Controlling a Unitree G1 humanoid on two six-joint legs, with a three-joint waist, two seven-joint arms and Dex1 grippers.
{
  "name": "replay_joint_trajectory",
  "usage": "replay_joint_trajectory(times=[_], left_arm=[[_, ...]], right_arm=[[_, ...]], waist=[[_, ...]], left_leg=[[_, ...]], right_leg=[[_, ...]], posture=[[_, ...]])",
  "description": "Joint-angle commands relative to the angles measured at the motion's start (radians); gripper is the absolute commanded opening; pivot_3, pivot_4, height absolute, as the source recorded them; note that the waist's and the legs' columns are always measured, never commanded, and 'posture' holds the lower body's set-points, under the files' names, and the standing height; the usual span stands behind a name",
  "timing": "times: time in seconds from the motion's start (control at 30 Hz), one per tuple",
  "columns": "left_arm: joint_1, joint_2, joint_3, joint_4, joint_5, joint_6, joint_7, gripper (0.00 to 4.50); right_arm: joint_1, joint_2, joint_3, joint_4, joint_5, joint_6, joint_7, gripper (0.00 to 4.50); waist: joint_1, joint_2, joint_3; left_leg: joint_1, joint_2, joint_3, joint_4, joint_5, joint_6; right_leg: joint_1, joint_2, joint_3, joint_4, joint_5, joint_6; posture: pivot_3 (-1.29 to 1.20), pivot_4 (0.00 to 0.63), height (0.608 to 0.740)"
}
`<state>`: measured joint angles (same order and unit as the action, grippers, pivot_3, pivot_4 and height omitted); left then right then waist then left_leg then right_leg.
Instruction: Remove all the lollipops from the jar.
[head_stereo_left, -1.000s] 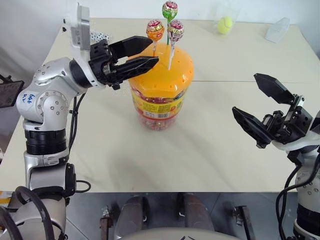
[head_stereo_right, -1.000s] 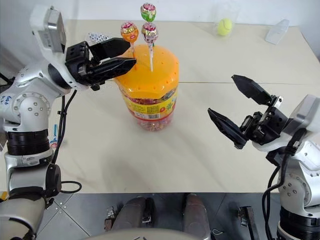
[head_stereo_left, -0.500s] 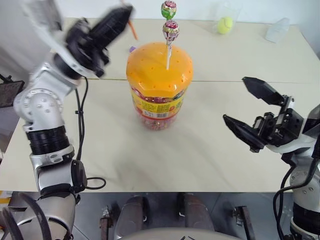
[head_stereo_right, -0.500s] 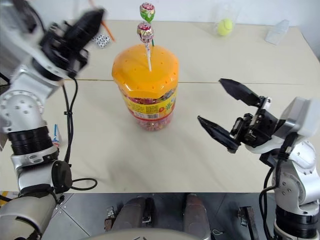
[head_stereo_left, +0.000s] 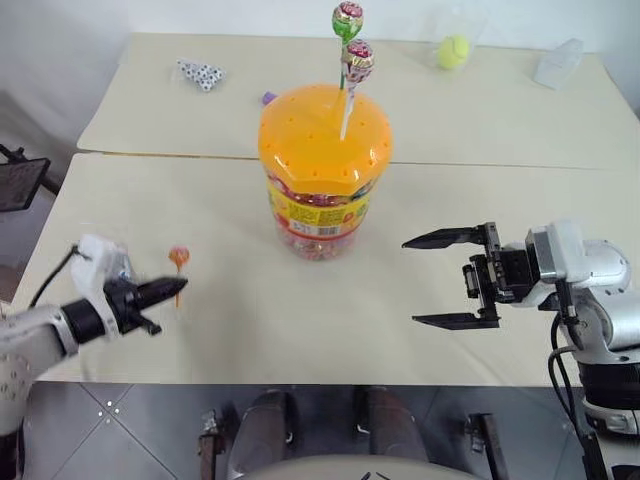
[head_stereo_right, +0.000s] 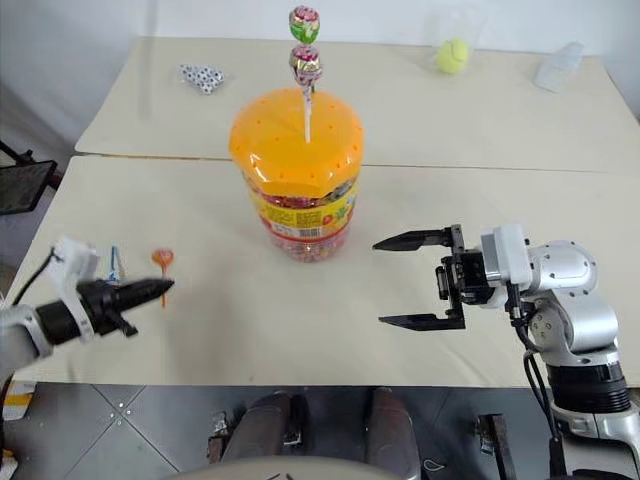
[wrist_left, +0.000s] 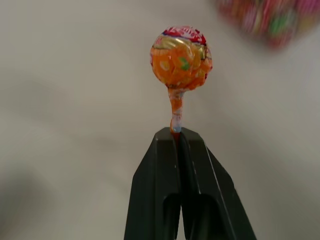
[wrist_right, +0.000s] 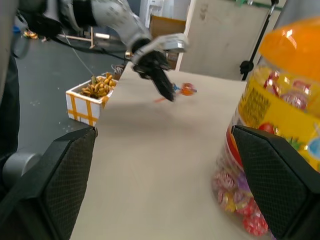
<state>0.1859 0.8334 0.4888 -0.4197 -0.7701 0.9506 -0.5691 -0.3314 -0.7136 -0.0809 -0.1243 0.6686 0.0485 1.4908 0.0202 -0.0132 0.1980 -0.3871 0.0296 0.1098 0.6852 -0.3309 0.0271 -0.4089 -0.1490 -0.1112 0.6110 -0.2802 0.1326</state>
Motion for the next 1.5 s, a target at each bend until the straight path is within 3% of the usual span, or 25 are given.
replay_joint_trajectory(times=[0.03,0.17,0.33,0.47,0.57,0.67,0.77,0.8,0.93,1.3,1.4,1.5], left_arm=[[0.034,-0.033,0.012,-0.025,0.022,-0.017,0.017,0.5],[0.018,-0.046,0.019,0.01,0.046,-0.143,-0.07,1.58],[-0.046,-0.069,0.151,0.101,-0.045,-0.368,-0.326,3.08],[-0.176,-0.061,0.214,0.128,-0.236,-0.305,-0.361,3.08],[-0.236,-0.067,0.203,0.116,-0.305,-0.279,-0.348,3.08],[-0.283,-0.089,0.184,0.094,-0.353,-0.278,-0.325,3.59],[-0.307,-0.112,0.167,0.071,-0.341,-0.32,-0.328,4.47],[-0.314,-0.122,0.167,0.066,-0.344,-0.334,-0.332,4.47],[-0.336,-0.141,0.174,0.075,-0.37,-0.346,-0.319,4.5],[-0.322,-0.175,0.164,0.066,-0.366,-0.401,-0.367,4.5],[-0.339,-0.177,0.13,0.072,-0.341,-0.423,-0.385,4.5],[-0.358,-0.167,0.083,0.065,-0.307,-0.446,-0.403,4.5]], right_arm=[[-0.016,-0.001,-0.022,0.0,0.001,-0.001,-0.01,4.5],[-0.035,0.034,-0.045,-0.044,0.057,0.064,-0.102,4.5],[-0.149,0.112,-0.064,-0.147,0.207,0.262,-0.374,4.5],[-0.3,0.142,-0.022,-0.178,0.222,0.433,-0.589,4.5],[-0.383,0.171,0.006,-0.161,0.203,0.499,-0.681,4.5],[-0.448,0.218,0.037,-0.146,0.171,0.534,-0.745,4.5],[-0.479,0.245,0.065,-0.141,0.135,0.549,-0.771,4.5],[-0.488,0.254,0.072,-0.14,0.128,0.555,-0.776,4.5],[-0.515,0.279,0.08,-0.126,0.114,0.561,-0.77,3.59],[-0.547,0.334,0.035,-0.051,0.098,0.513,-0.723,0.1],[-0.565,0.363,-0.097,-0.003,0.214,0.488,-0.717,0.04],[-0.581,0.309,-0.208,0.047,0.289,0.522,-0.723,0.04]], waist=[[0.0,0.0,0.0],[-0.002,0.001,0.0],[-0.011,0.001,0.0],[-0.021,0.001,0.0],[-0.025,0.001,0.0],[-0.026,0.001,0.0],[-0.026,0.001,0.0],[-0.027,0.001,0.0],[-0.026,0.001,0.0],[-0.029,0.001,0.0],[-0.025,0.001,0.0],[-0.02,0.001,0.0]], left_leg=[[0.001,0.0,0.0,0.0,0.0,0.0],[0.001,0.001,0.002,0.0,-0.001,-0.001],[0.0,0.002,0.004,0.0,-0.001,-0.002],[0.0,0.003,0.003,0.0,-0.001,-0.003],[0.0,0.002,0.003,0.0,-0.001,-0.002],[0.0,0.002,0.004,-0.001,-0.001,-0.002],[0.0,0.002,0.005,-0.001,-0.001,-0.002],[0.0,0.001,0.005,-0.001,-0.001,-0.002],[0.0,0.001,0.006,-0.001,-0.001,-0.002],[0.0,0.001,0.007,-0.001,-0.001,-0.002],[0.0,0.001,0.007,-0.001,-0.001,-0.002],[-0.001,0.001,0.008,0.0,-0.001,-0.002]], right_leg=[[0.0,0.0,0.0,0.0,0.0,0.0],[-0.001,0.0,0.0,0.002,0.0,-0.001],[-0.004,0.0,0.0,0.002,0.0,-0.002],[-0.005,0.0,0.0,0.006,0.0,-0.003],[-0.005,0.0,0.0,0.007,0.0,-0.003],[-0.007,0.0,-0.001,0.008,0.0,-0.003],[-0.007,0.0,-0.001,0.008,0.0,-0.003],[-0.007,0.0,-0.001,0.008,0.0,-0.003],[-0.007,0.001,-0.001,0.008,0.0,-0.003],[-0.007,0.002,0.0,0.008,0.0,-0.002],[-0.007,0.002,0.0,0.008,0.0,-0.002],[-0.007,0.002,0.0,0.008,0.001,-0.002]], posture=[[0.0,0.15,0.74],[0.0,0.15,0.74],[0.0,0.15,0.74],[0.0,0.15,0.74],[0.0,0.15,0.74],[0.0,0.15,0.74],[0.0,0.15,0.74],[0.0,0.15,0.74],[0.0,0.15,0.74],[0.0,0.15,0.74],[0.0,0.15,0.74],[0.0,0.15,0.74]])
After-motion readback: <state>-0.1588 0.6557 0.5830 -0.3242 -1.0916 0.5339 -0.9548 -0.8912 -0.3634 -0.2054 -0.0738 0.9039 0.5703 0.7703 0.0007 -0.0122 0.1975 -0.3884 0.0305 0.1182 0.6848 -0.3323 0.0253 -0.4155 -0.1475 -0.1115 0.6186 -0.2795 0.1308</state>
